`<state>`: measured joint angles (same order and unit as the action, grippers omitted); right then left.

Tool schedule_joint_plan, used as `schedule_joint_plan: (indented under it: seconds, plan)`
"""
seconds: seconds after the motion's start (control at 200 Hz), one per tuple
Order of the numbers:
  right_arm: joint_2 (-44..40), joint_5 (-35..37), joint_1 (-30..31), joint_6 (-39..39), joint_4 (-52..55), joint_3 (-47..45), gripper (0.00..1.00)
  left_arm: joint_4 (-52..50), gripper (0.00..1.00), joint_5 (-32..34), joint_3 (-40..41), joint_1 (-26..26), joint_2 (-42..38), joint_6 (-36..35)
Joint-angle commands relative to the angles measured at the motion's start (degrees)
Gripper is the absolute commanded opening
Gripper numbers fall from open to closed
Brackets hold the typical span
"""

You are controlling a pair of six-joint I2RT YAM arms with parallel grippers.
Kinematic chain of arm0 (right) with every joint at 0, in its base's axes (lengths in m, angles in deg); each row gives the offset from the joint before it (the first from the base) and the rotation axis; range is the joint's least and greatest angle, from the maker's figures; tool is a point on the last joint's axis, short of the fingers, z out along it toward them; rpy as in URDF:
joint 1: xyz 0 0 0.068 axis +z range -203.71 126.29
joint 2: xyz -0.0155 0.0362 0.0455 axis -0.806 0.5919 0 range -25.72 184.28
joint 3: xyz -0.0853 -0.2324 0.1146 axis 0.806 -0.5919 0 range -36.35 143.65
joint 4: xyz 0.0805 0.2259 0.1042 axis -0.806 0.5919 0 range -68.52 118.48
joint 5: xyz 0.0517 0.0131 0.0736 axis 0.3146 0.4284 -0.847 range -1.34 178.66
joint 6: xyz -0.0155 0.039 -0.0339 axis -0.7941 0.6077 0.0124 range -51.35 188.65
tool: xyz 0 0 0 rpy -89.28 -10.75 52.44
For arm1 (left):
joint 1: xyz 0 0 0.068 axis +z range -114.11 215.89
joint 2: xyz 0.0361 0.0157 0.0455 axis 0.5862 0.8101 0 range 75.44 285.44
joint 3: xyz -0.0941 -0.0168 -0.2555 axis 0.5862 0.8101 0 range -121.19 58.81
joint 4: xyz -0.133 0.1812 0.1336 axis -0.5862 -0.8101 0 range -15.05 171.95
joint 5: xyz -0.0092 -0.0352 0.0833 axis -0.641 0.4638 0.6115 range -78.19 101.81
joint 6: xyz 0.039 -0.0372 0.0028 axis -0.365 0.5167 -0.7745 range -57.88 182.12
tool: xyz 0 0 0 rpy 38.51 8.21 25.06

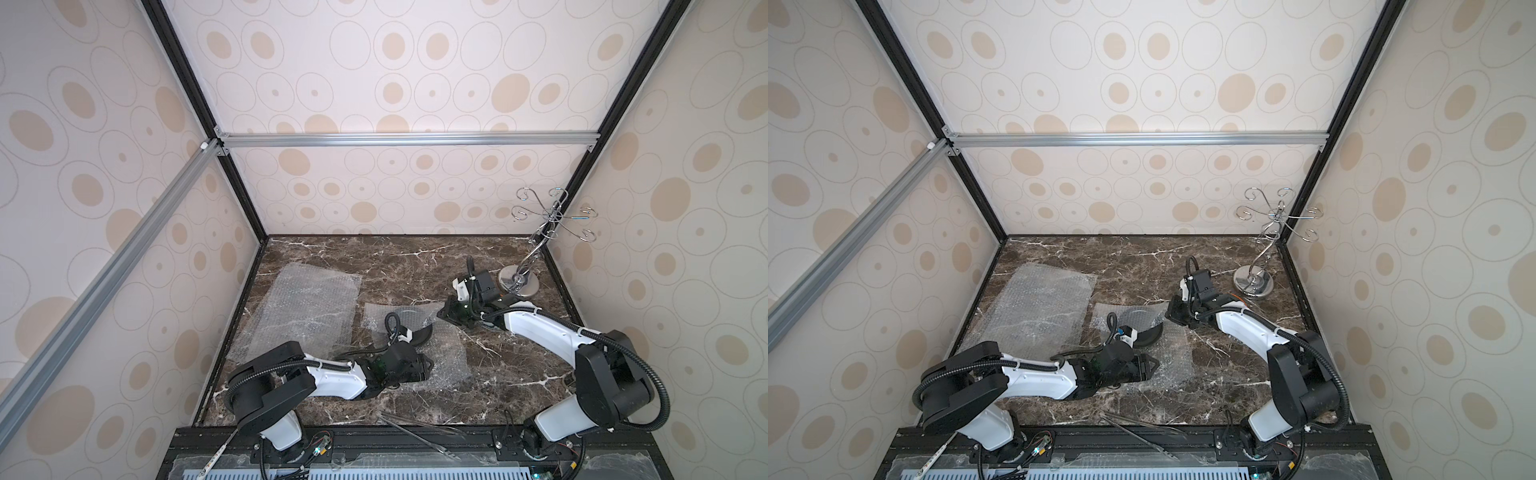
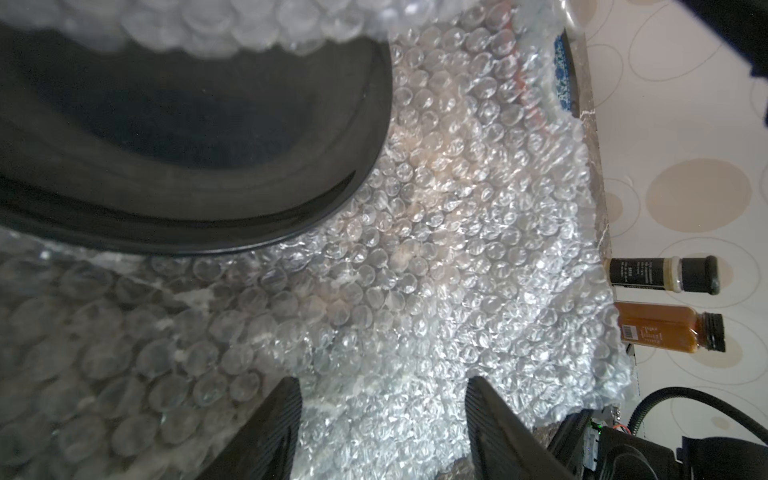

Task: Unpack dinner plates from bubble wrap
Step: Unwrap the bubble wrap at the center of the board.

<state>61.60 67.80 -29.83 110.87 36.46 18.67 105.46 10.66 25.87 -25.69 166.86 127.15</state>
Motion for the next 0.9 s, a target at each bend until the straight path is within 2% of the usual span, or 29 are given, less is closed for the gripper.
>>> schedule_joint_plan:
  seconds: [0.0, 0.395, 0.895]
  plan:
    - [0.5, -1.2, -1.2, 0.4, 0.8, 3.1, 0.00, 1.1, 0.63, 0.7, 1.7, -1.2, 0.8, 1.8]
    - [6.1, -3.7, -5.0, -1.8, 5.1, 12.2, 0.00, 3.3, 0.62, 1.1, 4.7, -5.2, 3.7, 5.1]
    - [17.6, -4.6, -10.9, -6.5, 10.2, 24.2, 0.01, 3.0, 0.62, 0.8, 4.1, -5.9, 4.6, 4.9]
